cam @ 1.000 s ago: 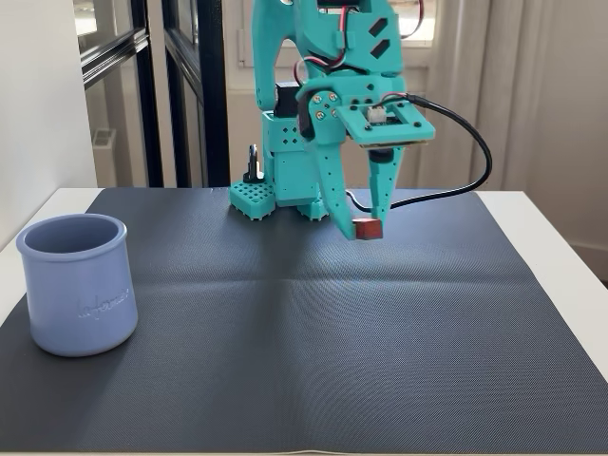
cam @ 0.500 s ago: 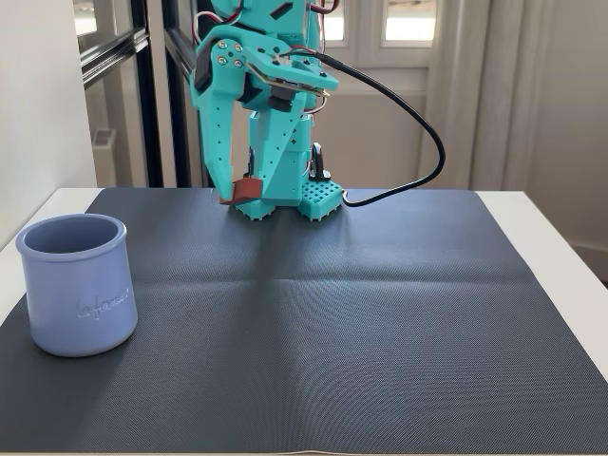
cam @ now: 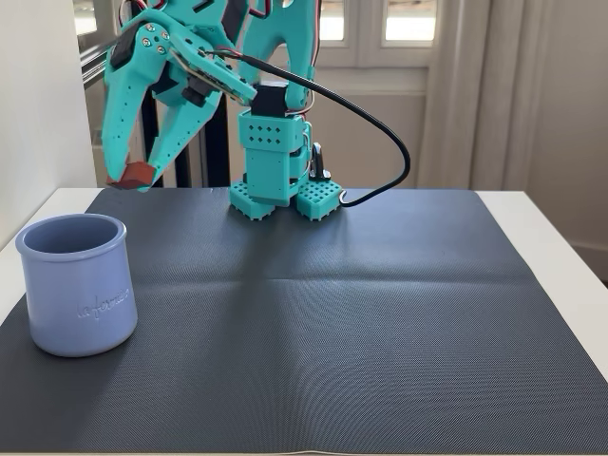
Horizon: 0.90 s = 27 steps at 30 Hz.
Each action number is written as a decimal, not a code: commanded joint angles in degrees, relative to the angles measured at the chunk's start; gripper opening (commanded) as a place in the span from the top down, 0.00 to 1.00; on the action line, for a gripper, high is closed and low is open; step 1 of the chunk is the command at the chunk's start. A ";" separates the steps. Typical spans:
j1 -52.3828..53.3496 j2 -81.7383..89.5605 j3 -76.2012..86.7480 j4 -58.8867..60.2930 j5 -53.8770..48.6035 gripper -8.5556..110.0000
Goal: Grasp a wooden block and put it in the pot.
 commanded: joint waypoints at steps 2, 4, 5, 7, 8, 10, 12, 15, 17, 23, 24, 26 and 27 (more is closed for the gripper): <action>2.29 1.41 1.85 -3.96 -3.69 0.93; 2.72 1.41 3.43 -6.06 -5.01 0.93; 2.99 1.41 4.22 -7.29 -5.54 0.93; 3.60 1.32 5.62 -9.76 -6.42 0.93; 3.87 1.32 6.42 -10.72 -6.50 0.93; 4.31 1.32 7.73 -12.39 -6.59 0.93; 5.10 1.32 9.05 -14.06 -7.56 0.93; 6.06 1.32 9.93 -15.12 -9.40 0.93; 6.50 1.32 10.20 -15.12 -10.55 0.93; 6.15 1.32 10.28 -15.12 -10.81 0.93; 6.15 1.32 10.28 -15.12 -10.55 0.93; 6.15 1.32 10.28 -15.12 -10.46 0.92; 6.15 1.32 10.28 -15.12 -10.46 0.90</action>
